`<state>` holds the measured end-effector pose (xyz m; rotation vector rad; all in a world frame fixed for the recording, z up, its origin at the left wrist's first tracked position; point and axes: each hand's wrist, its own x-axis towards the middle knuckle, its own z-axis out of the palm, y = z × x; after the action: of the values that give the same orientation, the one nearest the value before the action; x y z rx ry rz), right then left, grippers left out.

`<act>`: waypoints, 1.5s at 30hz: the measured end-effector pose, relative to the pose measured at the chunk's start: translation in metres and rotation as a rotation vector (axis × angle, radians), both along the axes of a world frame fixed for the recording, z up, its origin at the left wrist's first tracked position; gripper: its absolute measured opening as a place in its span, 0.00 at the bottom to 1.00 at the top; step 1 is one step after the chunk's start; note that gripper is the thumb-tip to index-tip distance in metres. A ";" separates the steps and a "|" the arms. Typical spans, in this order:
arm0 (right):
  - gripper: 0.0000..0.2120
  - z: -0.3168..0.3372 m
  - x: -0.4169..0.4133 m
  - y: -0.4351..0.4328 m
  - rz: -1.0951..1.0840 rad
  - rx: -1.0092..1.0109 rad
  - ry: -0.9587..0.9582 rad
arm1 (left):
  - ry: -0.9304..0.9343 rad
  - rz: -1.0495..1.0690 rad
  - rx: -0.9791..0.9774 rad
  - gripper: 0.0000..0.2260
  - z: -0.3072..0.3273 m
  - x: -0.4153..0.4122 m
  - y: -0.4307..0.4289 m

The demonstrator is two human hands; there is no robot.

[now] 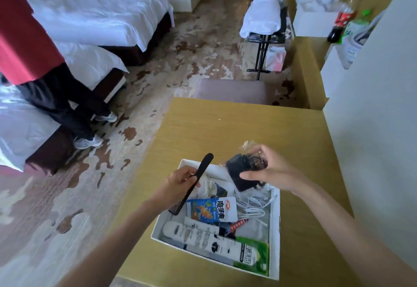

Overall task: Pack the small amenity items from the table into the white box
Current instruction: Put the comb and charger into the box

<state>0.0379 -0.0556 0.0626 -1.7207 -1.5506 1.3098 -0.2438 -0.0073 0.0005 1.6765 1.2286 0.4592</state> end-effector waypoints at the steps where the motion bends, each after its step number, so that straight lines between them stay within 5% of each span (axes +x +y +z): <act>1: 0.28 -0.001 -0.009 -0.005 0.023 0.015 -0.037 | -0.008 0.005 -0.002 0.06 -0.003 -0.006 -0.002; 7: 0.27 -0.027 -0.077 -0.020 -0.086 0.056 -0.078 | -0.074 0.081 0.020 0.08 -0.012 -0.034 0.004; 11: 0.27 -0.057 -0.119 -0.007 -0.322 -0.034 0.068 | -0.027 0.112 0.099 0.07 -0.009 -0.054 0.006; 20: 0.24 -0.102 -0.171 0.022 -0.663 -0.152 0.186 | 0.012 -0.024 0.113 0.05 -0.009 -0.080 0.014; 28: 0.15 -0.093 -0.164 0.031 -0.424 -0.045 -0.109 | 0.049 -0.140 0.124 0.07 -0.013 -0.072 0.024; 33: 0.16 -0.076 -0.136 0.013 -0.340 -0.134 -0.122 | 0.067 -0.316 0.155 0.07 -0.009 -0.063 0.022; 37: 0.17 -0.063 -0.100 -0.022 -0.306 0.126 -0.237 | 0.119 -0.437 0.204 0.09 -0.006 -0.051 0.013; 45: 0.14 -0.064 -0.075 -0.068 0.101 0.100 -0.299 | 0.232 -0.641 0.441 0.08 -0.020 -0.019 -0.011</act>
<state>-0.0374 -0.1237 -0.0019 -1.8609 -1.8568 1.0351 -0.2627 -0.0187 -0.0195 2.4300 0.6992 0.1393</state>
